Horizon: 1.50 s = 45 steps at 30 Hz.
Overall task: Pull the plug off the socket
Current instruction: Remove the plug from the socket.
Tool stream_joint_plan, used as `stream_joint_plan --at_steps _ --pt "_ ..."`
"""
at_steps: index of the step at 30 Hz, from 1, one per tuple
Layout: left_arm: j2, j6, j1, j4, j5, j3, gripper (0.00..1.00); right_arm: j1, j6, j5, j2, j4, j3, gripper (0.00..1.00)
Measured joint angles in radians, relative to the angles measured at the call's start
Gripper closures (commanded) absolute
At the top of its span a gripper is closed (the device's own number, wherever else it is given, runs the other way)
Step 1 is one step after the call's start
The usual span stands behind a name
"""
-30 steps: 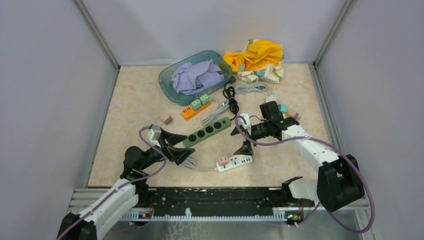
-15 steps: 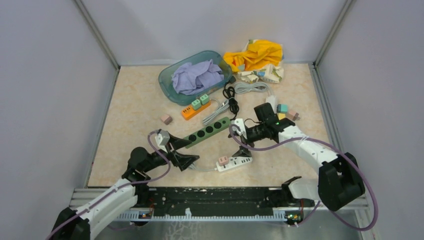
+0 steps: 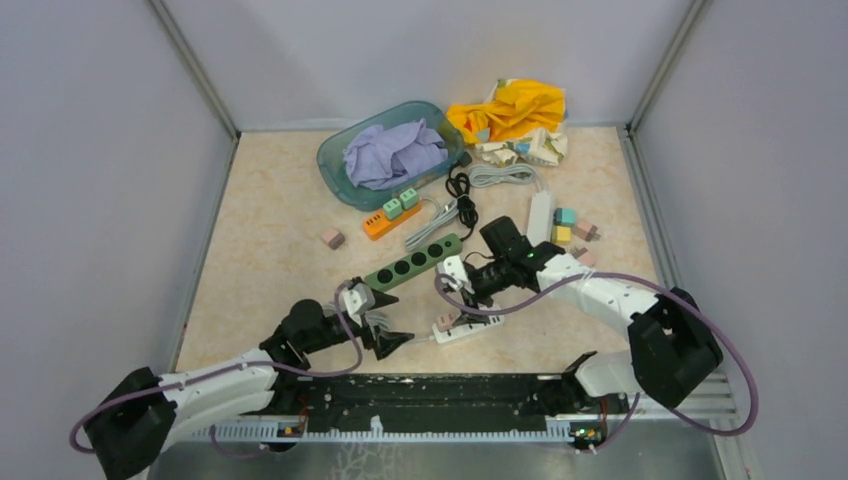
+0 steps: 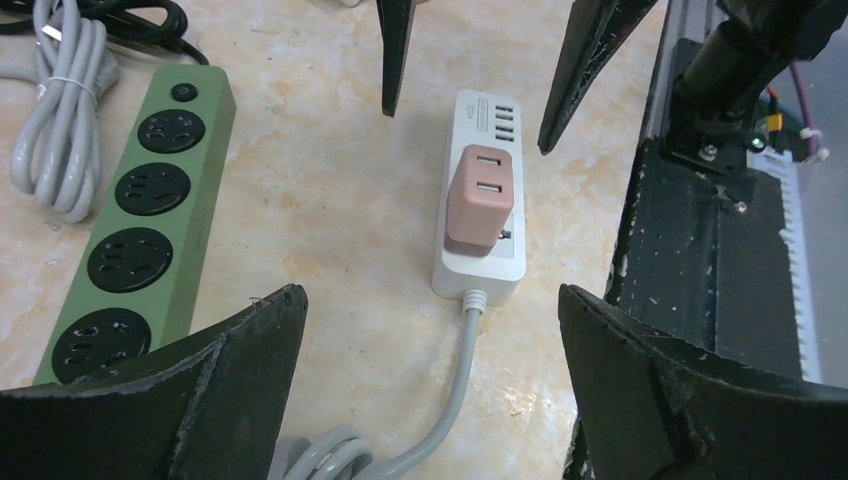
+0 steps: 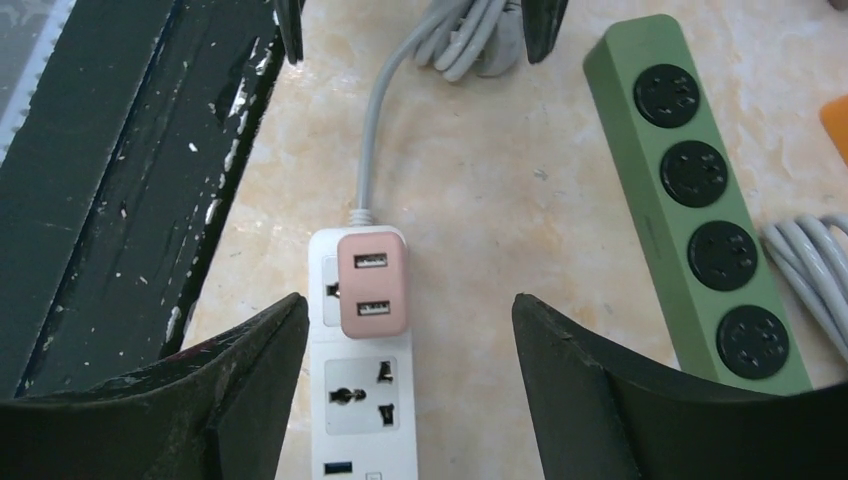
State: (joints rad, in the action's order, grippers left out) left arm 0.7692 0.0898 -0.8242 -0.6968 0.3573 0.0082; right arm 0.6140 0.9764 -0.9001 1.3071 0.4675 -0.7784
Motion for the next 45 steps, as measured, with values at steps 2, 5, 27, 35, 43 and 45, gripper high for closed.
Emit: stream_joint_plan --at_steps 2,5,27,35,43,45 --pt "0.039 -0.029 -0.037 -0.012 -0.034 0.0 0.0 0.036 0.001 0.019 0.016 -0.008 0.0 0.33" --pt "0.1 -0.083 -0.108 -0.039 -0.093 0.0 0.0 0.084 0.011 0.051 0.043 -0.01 0.0 0.4" --pt "0.706 -0.241 -0.293 -0.498 -0.264 0.089 0.09 0.189 0.038 0.169 0.095 -0.016 -0.003 0.97" --pt "0.908 -0.216 -0.293 -0.66 -0.244 0.131 0.22 0.188 0.001 0.184 0.095 -0.02 -0.008 0.99" --pt "1.044 -0.183 -0.294 -0.772 -0.229 0.149 0.24 0.171 -0.021 0.18 0.095 -0.025 -0.008 1.0" --pt "1.066 -0.179 -0.294 -0.787 -0.225 0.155 0.28 0.168 -0.027 0.179 0.095 -0.026 -0.008 1.0"
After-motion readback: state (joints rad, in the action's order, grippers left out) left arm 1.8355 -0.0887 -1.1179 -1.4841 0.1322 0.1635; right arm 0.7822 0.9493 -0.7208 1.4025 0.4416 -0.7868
